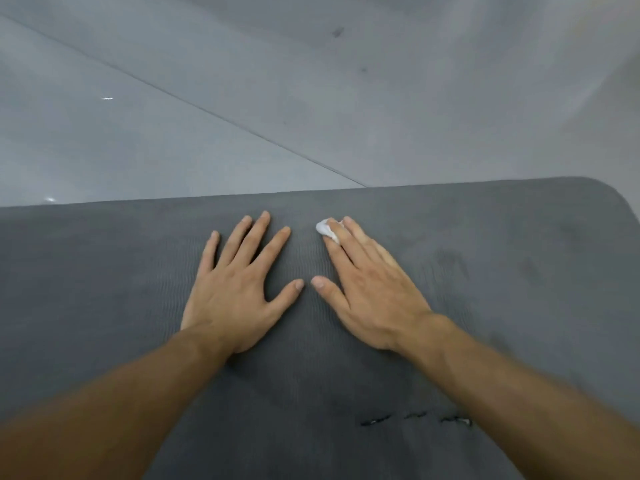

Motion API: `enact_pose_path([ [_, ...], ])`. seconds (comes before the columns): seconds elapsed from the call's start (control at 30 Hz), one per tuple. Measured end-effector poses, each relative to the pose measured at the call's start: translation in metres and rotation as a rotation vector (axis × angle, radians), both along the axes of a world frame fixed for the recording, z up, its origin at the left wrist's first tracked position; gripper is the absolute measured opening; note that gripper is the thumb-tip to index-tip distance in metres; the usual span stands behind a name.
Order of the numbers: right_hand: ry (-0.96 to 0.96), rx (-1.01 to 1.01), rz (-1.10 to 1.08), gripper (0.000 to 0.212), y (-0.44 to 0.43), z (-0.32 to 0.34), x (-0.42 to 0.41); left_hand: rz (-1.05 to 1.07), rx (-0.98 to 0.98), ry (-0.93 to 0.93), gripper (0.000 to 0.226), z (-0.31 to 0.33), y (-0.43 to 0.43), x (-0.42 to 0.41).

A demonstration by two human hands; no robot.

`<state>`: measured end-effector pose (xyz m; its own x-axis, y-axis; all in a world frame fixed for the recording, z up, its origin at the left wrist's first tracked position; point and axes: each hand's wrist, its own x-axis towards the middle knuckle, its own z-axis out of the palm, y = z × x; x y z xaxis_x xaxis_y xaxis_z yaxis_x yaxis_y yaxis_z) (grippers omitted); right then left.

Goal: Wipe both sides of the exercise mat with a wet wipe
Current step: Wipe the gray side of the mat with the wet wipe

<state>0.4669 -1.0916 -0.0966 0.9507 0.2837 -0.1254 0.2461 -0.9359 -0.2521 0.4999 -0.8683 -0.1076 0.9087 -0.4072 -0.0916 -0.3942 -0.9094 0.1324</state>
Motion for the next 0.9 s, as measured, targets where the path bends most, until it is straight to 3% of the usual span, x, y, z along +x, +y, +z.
enact_pose_path([
  [0.07,-0.022,-0.017,-0.044,0.076,-0.013,-0.002,0.006,-0.001,0.013,0.006,0.079,0.0,-0.001,0.002],
  [0.2,-0.082,0.019,-0.425,0.065,-0.047,-0.008,0.026,-0.001,0.027,0.021,0.079,-0.001,0.0,0.003],
  [0.33,-0.051,0.079,-0.637,0.069,-0.037,-0.011,0.053,-0.007,0.035,0.027,0.076,-0.001,0.0,0.004],
  [0.4,-0.015,0.15,-0.615,0.07,-0.01,-0.005,0.066,0.002,0.022,0.02,0.074,-0.002,0.0,0.003],
  [0.53,0.074,0.187,-0.164,0.068,0.055,0.006,0.065,0.026,-0.001,-0.002,0.076,-0.004,0.0,0.003],
  [0.63,0.044,0.119,-0.05,0.071,0.048,0.004,0.055,0.028,-0.013,0.001,0.076,-0.003,0.0,0.002],
  [0.73,-0.06,0.014,-0.149,0.072,-0.007,-0.003,0.05,0.024,-0.006,0.004,0.078,-0.003,0.002,0.003],
  [0.9,-0.076,-0.043,-0.595,0.069,-0.098,-0.006,0.038,0.012,0.011,0.013,0.079,-0.003,0.002,0.005],
])
